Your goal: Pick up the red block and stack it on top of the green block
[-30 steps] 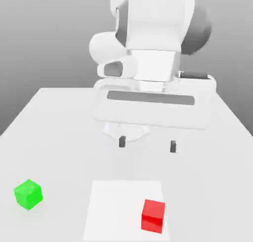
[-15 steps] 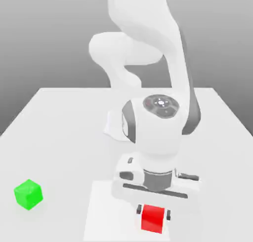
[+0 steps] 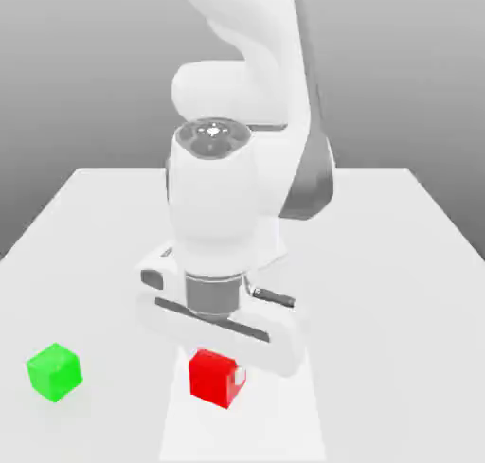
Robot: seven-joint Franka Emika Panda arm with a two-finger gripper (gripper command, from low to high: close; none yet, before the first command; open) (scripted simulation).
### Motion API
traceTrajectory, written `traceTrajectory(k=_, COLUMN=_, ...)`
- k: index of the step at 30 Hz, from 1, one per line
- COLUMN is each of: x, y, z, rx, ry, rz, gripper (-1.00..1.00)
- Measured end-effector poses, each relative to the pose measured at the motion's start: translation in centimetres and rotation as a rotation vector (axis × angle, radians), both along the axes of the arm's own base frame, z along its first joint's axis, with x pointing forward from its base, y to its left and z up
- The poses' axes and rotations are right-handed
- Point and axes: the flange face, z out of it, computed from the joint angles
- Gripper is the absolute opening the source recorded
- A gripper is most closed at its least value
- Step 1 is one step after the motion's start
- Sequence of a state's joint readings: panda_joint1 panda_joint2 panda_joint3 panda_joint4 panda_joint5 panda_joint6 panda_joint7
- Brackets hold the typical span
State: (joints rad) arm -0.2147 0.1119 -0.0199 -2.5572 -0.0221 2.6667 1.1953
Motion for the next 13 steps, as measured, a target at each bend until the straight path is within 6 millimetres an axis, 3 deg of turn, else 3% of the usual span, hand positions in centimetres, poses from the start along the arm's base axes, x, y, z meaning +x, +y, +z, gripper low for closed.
traceTrajectory(k=2, x=-2.0, y=-6.0, z=0.6, rx=0.001, ry=-0.001, rz=-0.141, gripper=-1.0)
traceTrajectory(k=4, x=-5.5, y=-13.0, z=1.3, rx=0.005, ry=-0.005, rz=-0.317, gripper=-1.0)
traceTrajectory(k=5, x=-6.7, y=-15.2, z=0.9, rx=0.008, ry=-0.007, rz=-0.374, gripper=-1.0)
traceTrajectory(k=9, x=-7.3, y=-16.3, z=-3.3, rx=0.01, ry=-0.008, rz=-0.404, gripper=-1.0)
traceTrajectory(k=10, x=-7.4, y=-16.3, z=-4.1, rx=0.01, ry=-0.008, rz=-0.405, gripper=1.0)
traceTrajectory(k=13, x=-7.4, y=-16.3, z=-4.1, rx=0.01, ry=-0.008, rz=-0.405, gripper=1.0)
